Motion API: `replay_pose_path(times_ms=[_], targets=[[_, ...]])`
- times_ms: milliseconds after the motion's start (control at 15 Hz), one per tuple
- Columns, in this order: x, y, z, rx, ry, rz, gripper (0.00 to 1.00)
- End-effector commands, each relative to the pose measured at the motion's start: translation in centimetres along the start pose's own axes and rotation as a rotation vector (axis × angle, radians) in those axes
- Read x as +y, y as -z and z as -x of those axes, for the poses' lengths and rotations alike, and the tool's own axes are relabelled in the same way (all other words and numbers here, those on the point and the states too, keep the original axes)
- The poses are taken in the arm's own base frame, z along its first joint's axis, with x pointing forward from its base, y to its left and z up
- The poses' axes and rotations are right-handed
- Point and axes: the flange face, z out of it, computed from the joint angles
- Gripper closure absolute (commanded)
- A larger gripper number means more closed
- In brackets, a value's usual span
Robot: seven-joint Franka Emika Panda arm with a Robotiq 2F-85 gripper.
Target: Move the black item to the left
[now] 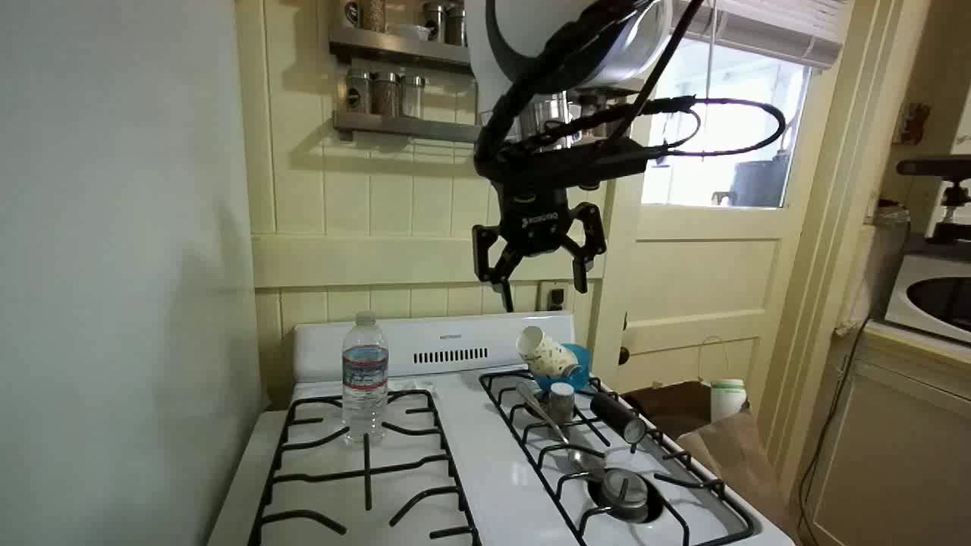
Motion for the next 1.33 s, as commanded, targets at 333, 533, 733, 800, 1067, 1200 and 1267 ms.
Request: replay_pose_path(times_ms=[333,533,733,800,1067,1200,1267], targets=[[5.5,-1.5,-1.4,-0.035,-0.004,-0.181,0.0],[10.5,-4.1,-2.2,-0.057,0.022,-0.348,0.0],[15.8,-8.1,-3.0,-0.127,0.053,-0.444,0.0],[17.5,-9.4,-3.2,-0.152,0.05,-0.46,0.0],[22.4,-15.0,-5.1,-0.277,-0.104,-0.538,0.0],[22.6,-14.1,-4.7,-0.232,-0.081,-0.51,0.0],[22.9,-14.9,-4.8,-0.247,-0.098,-0.514,0.0]])
